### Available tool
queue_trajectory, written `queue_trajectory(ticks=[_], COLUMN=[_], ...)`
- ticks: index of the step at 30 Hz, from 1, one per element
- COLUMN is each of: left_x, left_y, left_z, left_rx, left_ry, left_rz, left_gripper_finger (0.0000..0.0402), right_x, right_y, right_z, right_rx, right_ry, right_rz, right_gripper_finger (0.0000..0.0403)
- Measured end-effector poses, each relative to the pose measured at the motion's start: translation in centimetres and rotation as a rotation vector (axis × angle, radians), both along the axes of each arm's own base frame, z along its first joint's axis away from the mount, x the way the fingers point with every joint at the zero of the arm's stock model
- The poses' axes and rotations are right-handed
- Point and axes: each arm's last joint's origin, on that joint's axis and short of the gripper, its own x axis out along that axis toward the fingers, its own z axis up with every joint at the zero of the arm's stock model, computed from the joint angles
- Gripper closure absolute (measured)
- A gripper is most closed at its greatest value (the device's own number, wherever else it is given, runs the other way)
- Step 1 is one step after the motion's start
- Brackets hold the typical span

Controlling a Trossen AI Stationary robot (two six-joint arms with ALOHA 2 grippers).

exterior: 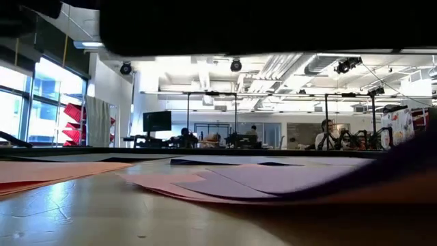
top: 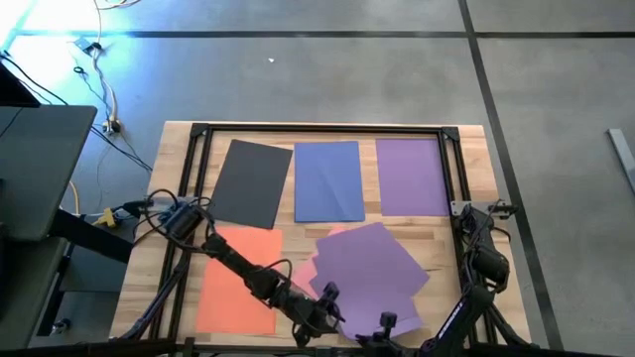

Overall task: Organize paper
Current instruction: Stack the bottom violet paper on top of the top violet paper

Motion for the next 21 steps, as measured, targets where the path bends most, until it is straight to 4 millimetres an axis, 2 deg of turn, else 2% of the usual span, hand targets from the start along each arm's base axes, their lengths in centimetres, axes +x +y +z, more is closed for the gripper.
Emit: queue_trajectory(ticks=[7,17,21], left_x=[0.08,0.40,0.81], left_y=[-0.10,0.14,0.62], left_z=[-0.94,-0.59,-0.33], left_rx=[-0.003,-0.056,-0.111], left_ry=[0.015,0.004,0.000], left_rz=[-0.025,-0.023,0.007], left_gripper_finger=[0.0234,0.0235,0.0249], right_x=[0.65,1.02,1.09], right_y=[-0.43,-0.66,-0.67], right_z=[0.00,-0.02,0.01], right_rx=[0.002,0.011,0.018], right_ry=[0.007,0.013,-0.003], right_rz=[-0.011,-0.021,-0.032], right_gripper_finger=[0.0403,0.0403,0.0403])
